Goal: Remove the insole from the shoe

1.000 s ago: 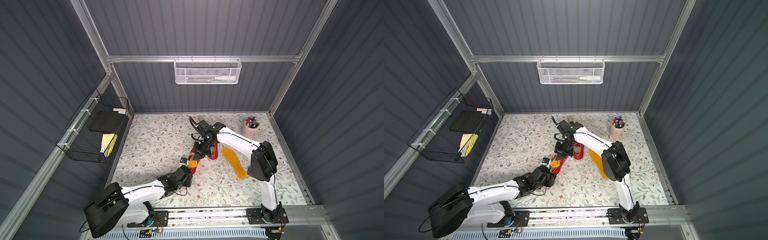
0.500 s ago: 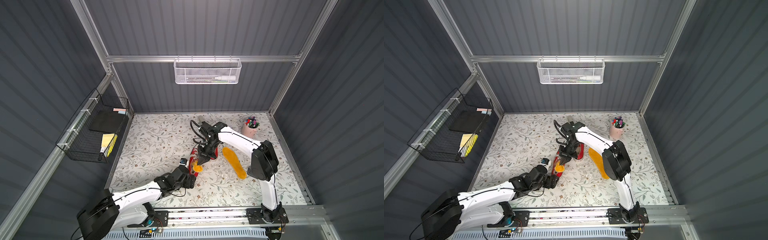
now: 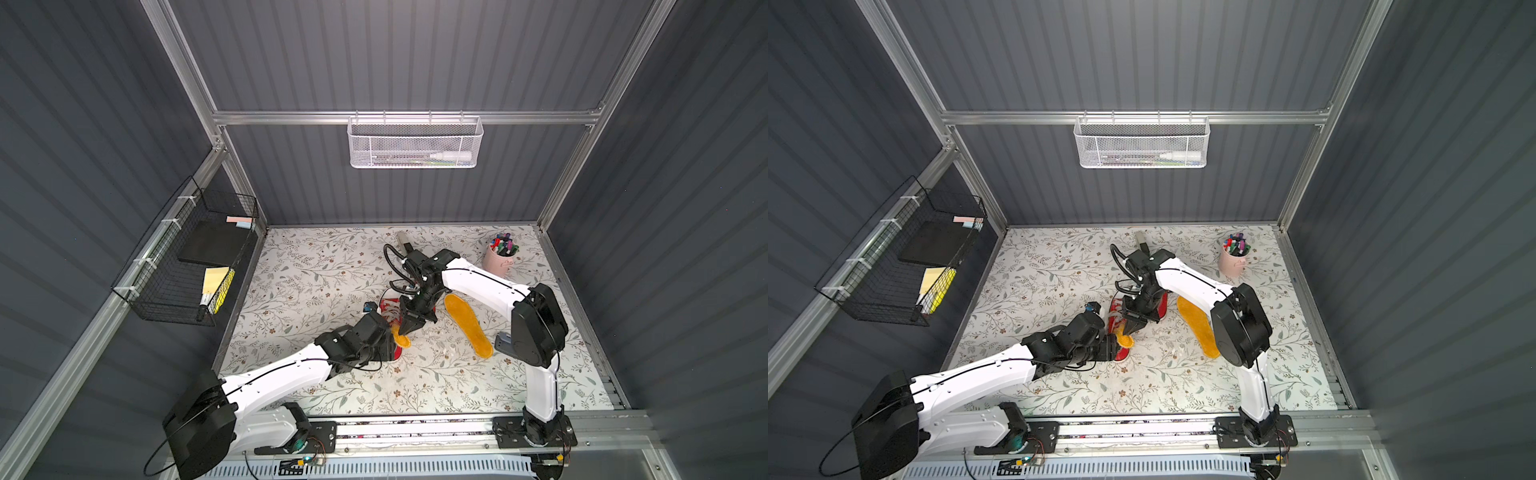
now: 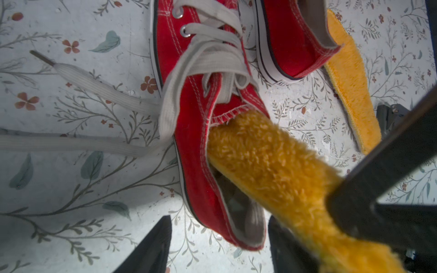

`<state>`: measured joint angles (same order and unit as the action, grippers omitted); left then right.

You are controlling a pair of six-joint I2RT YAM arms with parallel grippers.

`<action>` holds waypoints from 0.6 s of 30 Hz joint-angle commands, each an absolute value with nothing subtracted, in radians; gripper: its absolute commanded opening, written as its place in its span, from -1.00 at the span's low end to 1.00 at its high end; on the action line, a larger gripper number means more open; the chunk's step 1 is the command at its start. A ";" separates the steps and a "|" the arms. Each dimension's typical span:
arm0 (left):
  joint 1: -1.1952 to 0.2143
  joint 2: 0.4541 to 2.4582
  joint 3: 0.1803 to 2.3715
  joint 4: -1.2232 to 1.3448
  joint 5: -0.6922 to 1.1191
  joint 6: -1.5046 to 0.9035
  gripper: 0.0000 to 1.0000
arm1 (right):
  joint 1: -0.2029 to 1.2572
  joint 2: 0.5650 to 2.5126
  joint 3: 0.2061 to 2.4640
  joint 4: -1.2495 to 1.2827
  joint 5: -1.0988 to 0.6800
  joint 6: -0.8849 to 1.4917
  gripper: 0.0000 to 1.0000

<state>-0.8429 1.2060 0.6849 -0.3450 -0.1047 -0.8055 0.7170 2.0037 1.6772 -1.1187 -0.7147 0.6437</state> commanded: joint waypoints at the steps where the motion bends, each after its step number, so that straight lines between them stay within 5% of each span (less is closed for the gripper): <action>1: -0.817 1.225 0.700 -0.404 -0.141 -0.868 0.30 | 0.725 1.973 1.681 -1.129 -0.726 0.624 -1.00; 12: -0.743 1.365 0.693 -0.288 -0.040 -0.878 0.20 | 0.725 1.935 1.710 -1.162 -0.744 0.620 -1.00; 18: -0.716 1.402 0.712 -0.273 -0.037 -0.876 -0.04 | 0.725 1.856 1.737 -1.242 -0.777 0.573 -1.00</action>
<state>-0.7288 1.3785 0.6872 -0.2687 -0.0433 -0.8780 0.7208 1.9293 1.7004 -1.1515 -0.7181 0.6239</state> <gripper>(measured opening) 0.489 0.048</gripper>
